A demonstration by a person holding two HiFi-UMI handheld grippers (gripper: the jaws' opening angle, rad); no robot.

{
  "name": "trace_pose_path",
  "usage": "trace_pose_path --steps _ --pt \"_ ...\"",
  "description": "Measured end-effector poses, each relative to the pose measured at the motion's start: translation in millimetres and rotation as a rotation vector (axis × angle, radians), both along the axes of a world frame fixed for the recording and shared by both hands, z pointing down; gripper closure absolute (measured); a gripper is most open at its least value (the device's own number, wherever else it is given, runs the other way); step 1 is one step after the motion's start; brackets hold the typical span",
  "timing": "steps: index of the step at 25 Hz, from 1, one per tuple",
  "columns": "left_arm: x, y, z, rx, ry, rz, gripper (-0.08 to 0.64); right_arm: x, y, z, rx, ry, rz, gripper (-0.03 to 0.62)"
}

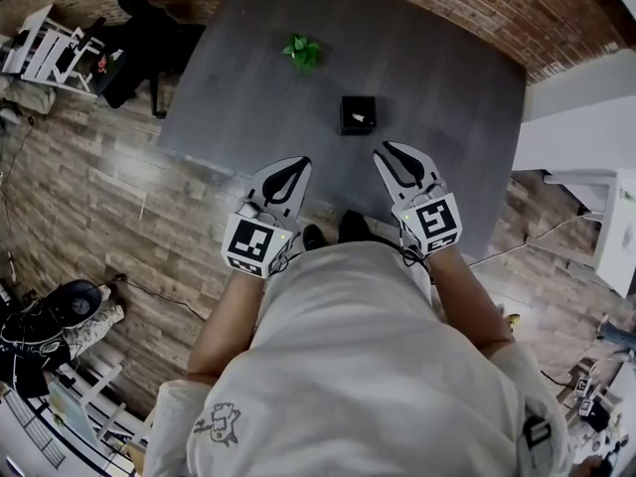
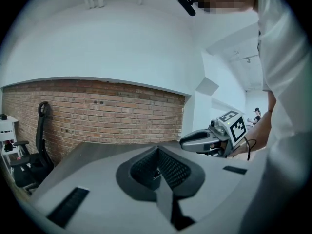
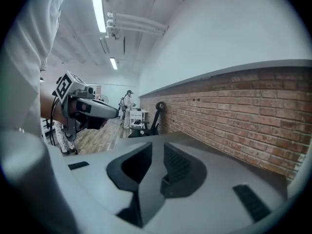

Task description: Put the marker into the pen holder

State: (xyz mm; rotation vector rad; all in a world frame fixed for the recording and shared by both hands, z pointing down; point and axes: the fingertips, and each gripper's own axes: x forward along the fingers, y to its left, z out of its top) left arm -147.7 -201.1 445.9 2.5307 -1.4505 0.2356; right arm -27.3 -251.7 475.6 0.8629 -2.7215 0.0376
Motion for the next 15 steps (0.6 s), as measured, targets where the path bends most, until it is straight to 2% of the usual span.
trace_pose_path --steps 9,15 --pt "-15 40 -25 0.076 0.003 0.055 0.549 -8 44 -41 0.110 -0.018 0.075 0.557" --pt "-20 62 -36 0.116 0.005 0.095 0.549 -7 74 -49 0.125 -0.013 0.117 0.577"
